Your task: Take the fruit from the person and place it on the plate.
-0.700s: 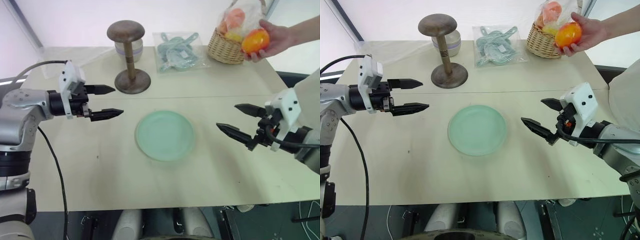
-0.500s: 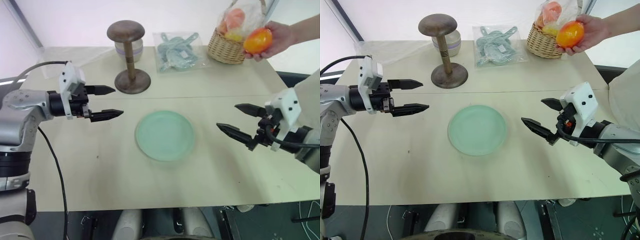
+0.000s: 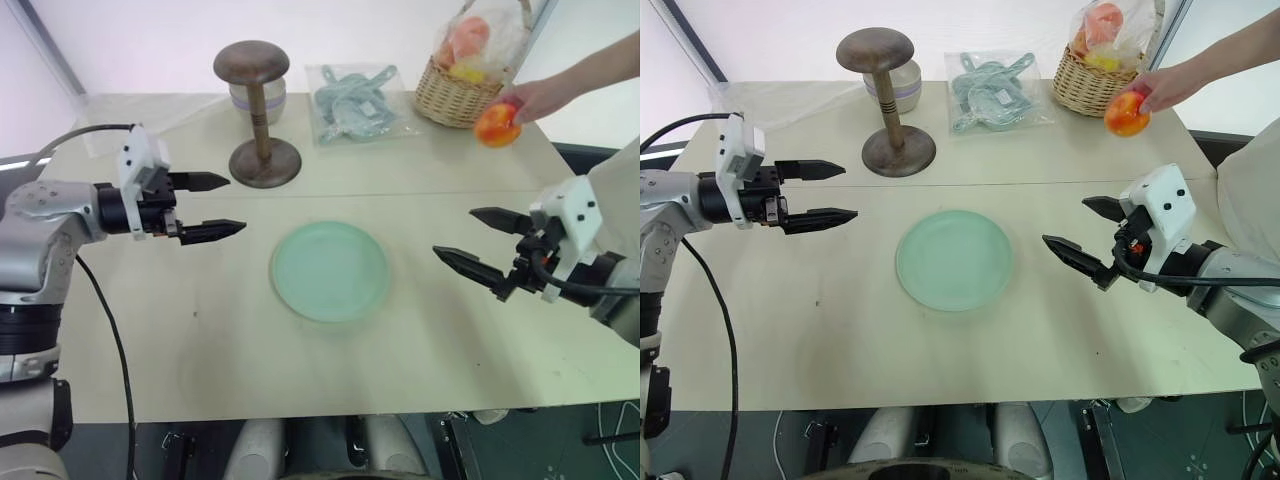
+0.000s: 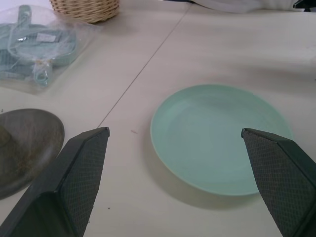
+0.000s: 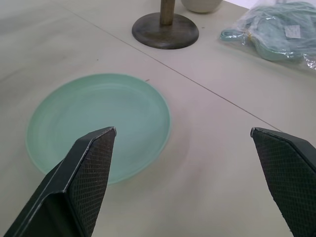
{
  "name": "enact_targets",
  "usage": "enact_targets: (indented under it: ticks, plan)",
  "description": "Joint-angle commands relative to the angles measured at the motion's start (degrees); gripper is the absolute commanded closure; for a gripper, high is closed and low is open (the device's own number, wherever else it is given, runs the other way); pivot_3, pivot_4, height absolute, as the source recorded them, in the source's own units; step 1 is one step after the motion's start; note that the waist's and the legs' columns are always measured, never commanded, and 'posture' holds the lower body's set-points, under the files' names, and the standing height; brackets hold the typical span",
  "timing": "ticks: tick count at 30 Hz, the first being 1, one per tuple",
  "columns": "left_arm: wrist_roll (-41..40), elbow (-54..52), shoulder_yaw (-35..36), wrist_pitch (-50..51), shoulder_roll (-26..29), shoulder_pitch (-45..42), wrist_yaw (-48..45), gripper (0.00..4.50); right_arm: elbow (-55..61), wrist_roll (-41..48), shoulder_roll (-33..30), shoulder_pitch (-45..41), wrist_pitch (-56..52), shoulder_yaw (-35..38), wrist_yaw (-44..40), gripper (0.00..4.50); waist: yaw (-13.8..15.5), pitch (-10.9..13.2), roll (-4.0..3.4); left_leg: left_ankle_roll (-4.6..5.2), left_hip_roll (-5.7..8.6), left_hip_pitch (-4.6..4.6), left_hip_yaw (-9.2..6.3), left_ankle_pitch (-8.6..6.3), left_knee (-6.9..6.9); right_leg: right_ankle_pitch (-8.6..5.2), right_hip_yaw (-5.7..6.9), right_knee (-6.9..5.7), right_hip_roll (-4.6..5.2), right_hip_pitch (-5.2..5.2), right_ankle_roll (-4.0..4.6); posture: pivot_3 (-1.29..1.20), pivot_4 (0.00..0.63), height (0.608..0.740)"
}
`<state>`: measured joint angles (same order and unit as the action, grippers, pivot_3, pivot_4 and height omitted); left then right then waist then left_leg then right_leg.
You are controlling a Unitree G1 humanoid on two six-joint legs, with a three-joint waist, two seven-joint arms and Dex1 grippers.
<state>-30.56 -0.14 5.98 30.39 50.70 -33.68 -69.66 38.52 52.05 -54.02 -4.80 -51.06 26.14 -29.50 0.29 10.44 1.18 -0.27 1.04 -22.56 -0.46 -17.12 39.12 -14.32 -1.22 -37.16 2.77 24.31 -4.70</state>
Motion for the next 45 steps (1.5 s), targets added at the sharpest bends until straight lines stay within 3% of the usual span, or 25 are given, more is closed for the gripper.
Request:
enact_targets:
  ticks: [1, 45]
  plan:
    - [-0.07, -0.34, 1.64, -1.27, 0.59, -0.31, -0.10, 0.02, 0.81, 0.25, -0.94, -0.34, -0.06, 2.50, 0.17, 0.00, 0.01, 0.00, 0.00, 0.00, 0.00, 0.00, 0.00, 0.00, 0.00, 0.00, 0.00, 0.00, 0.00, 0.00, 0.00, 0.00, 0.150, 0.740]
    - [0.13, -0.12, 1.34, -2.29, -1.63, -1.74, 2.46, 0.02, 3.56, 6.58, 3.62, -1.03, -1.19, 1.87, 9.08, 0.00, -0.01, 0.00, 0.00, 0.00, 0.00, 0.00, 0.00, 0.00, 0.00, 0.00, -0.01, 0.00, 0.01, 0.00, 0.00, 0.00, 0.150, 0.740]
